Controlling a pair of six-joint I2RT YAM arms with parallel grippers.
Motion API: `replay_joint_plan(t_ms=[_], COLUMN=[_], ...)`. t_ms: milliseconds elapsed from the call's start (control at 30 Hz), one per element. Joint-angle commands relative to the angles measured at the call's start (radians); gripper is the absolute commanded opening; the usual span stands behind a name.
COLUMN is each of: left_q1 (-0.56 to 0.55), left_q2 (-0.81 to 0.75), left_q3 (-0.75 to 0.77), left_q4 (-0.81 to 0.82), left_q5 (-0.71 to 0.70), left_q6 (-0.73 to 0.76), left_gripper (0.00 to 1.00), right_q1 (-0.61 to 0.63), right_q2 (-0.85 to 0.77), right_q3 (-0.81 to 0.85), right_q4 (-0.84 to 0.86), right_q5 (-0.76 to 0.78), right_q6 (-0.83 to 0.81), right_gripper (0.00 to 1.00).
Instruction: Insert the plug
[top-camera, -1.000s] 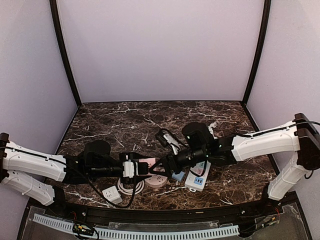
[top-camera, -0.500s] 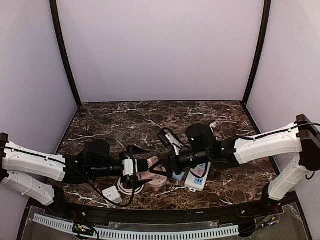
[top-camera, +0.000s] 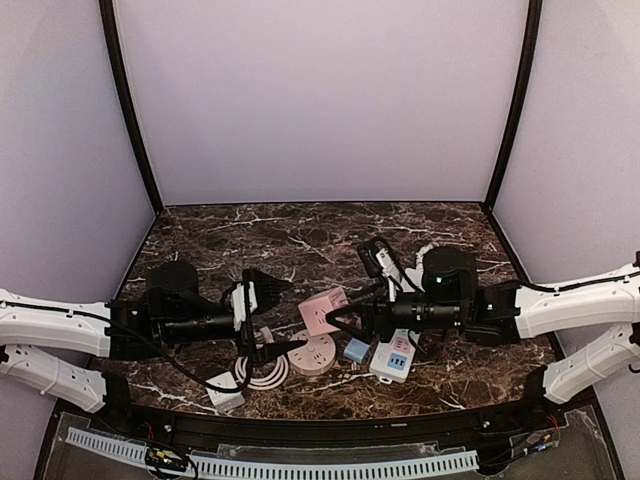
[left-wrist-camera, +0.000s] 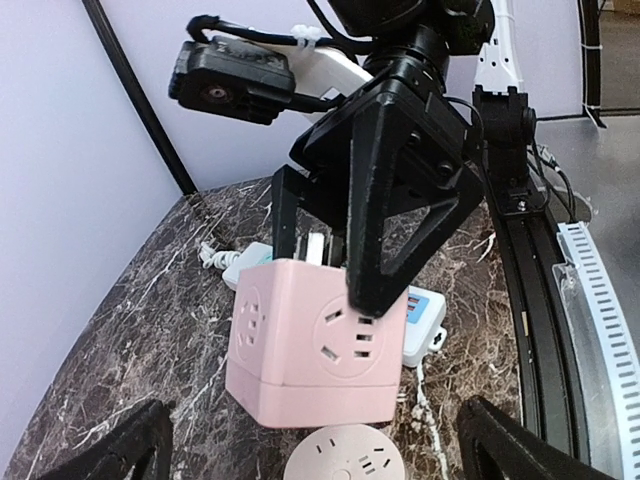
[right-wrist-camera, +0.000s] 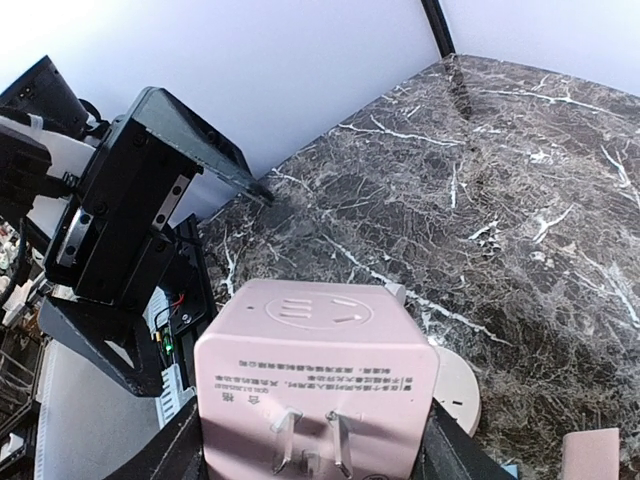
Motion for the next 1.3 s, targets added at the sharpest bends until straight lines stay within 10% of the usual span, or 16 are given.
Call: replay_joint_plan(t_ms=[0,667,1267], left_q1=[0.008,0.144,0.144], left_q2=[-0.014,0.119,0.289], left_q3=[0.047,0.237,0.376], left_q4=[-0.030,0.264,0.232], left_q5=[0.019,0.504,0.560], left_q6=[-0.170,-0.881,-0.881], left_gripper=[0.99,0.91,0.76], right_q1=[-0.018,-0.031,-0.030], right_q2=[-0.064,-0.307,-0.270], right_q3=[-0.034,-0.094,-0.083], right_q4=[0.114,0.280,0.373], right_q5=[0.053,-0.001,-0.090], right_q6=[0.000,-0.021,0.001], right_gripper=[0.00,0.00,0.00])
